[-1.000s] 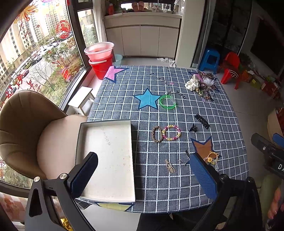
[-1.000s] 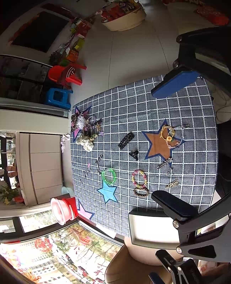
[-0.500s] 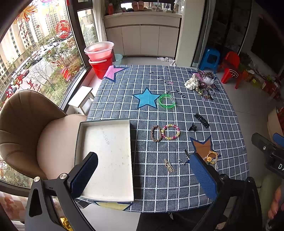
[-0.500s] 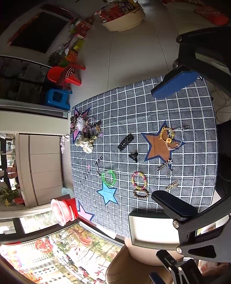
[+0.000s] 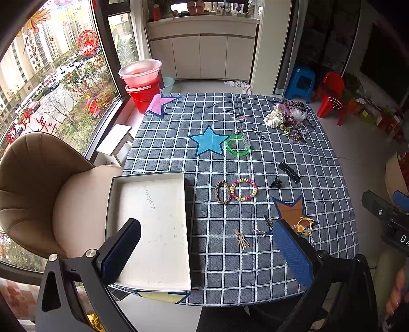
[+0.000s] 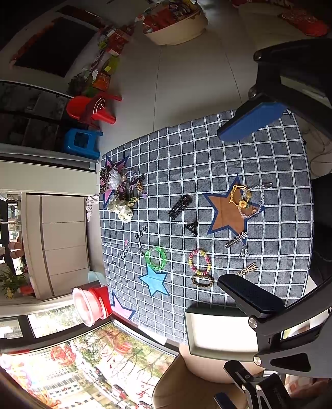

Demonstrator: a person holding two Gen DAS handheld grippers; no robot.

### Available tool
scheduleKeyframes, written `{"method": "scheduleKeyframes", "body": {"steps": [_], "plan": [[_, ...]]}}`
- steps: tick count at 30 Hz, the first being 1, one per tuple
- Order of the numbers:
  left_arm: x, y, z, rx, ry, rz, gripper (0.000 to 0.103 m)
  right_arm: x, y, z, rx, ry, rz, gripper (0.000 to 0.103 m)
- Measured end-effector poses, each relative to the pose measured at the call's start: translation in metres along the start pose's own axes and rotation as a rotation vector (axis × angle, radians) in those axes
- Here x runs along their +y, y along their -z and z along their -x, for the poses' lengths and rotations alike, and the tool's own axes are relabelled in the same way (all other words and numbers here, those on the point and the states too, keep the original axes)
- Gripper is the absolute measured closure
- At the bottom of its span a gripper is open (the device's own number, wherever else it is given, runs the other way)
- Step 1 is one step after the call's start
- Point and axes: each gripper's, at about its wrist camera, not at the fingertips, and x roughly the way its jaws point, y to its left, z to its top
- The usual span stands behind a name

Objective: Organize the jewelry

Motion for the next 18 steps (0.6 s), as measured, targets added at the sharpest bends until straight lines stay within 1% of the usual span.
{"method": "scheduleKeyframes", "body": {"steps": [18], "plan": [[0.0033,-0.0038,-0.0051,0.011,0.015,-0.010,0.000,0.0034,-0.0017,-0.0012,0.017,0.015,-0.008,0.000]]}}
